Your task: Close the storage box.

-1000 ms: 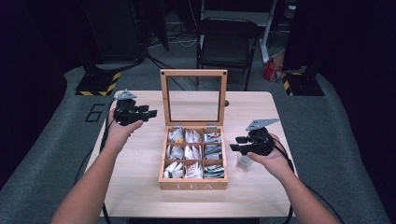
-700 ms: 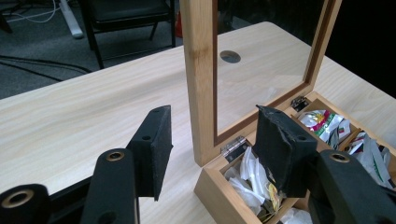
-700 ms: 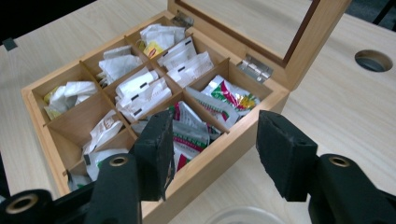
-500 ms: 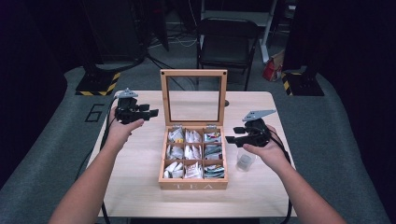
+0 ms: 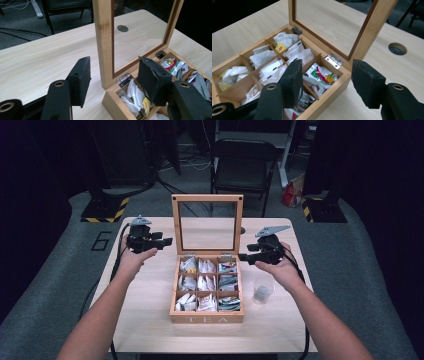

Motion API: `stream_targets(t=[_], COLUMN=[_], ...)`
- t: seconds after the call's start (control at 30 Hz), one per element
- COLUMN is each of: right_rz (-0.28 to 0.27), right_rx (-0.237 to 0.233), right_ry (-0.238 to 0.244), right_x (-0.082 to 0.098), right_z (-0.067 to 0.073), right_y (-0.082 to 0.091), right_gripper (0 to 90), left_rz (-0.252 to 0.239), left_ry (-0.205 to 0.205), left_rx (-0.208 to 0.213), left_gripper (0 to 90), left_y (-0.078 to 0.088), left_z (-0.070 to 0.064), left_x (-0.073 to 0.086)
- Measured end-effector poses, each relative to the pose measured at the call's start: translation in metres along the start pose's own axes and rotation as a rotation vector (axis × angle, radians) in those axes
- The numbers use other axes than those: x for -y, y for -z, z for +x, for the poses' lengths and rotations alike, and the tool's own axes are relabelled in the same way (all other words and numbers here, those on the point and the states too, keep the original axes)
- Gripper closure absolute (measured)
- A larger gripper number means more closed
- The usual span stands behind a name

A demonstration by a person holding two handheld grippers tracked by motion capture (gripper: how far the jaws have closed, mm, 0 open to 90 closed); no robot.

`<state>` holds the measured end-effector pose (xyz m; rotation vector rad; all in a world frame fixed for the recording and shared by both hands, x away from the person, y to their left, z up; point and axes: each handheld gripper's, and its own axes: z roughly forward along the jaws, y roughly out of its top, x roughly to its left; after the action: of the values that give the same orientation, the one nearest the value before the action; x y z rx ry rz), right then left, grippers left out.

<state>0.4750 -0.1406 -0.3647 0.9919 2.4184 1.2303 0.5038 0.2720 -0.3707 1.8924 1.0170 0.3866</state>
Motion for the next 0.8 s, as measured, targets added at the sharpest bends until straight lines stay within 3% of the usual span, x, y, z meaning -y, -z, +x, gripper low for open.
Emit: stream_targets(t=[0.2, 0.33, 0.5, 0.6, 0.8], right_rz=[-0.023, -0.034, -0.015, -0.012, -0.02], right_rx=[0.025, 0.016, 0.031, 0.014, 0.016], right_ry=[0.017, 0.011, 0.001, 0.007, -0.004], right_x=[-0.006, -0.01, -0.013, -0.016, -0.021], right_z=[-0.004, -0.007, -0.008, -0.012, -0.021], right_y=[-0.004, -0.005, -0.006, -0.008, -0.016], right_gripper=[44.0, 44.6, 42.9, 43.2, 48.6], left_rz=[0.003, 0.005, 0.011, 0.01, 0.012], left_ry=[-0.001, -0.002, -0.016, -0.016, -0.019], left_rx=[0.009, 0.01, 0.013, 0.018, 0.025], left_gripper=[45.9, 46.4, 46.6, 46.9, 48.0], left_y=[0.0, -0.001, -0.001, -0.002, -0.003], left_z=[0.0, -0.001, -0.002, -0.003, -0.005], left_x=[-0.001, -0.002, -0.005, -0.007, -0.008])
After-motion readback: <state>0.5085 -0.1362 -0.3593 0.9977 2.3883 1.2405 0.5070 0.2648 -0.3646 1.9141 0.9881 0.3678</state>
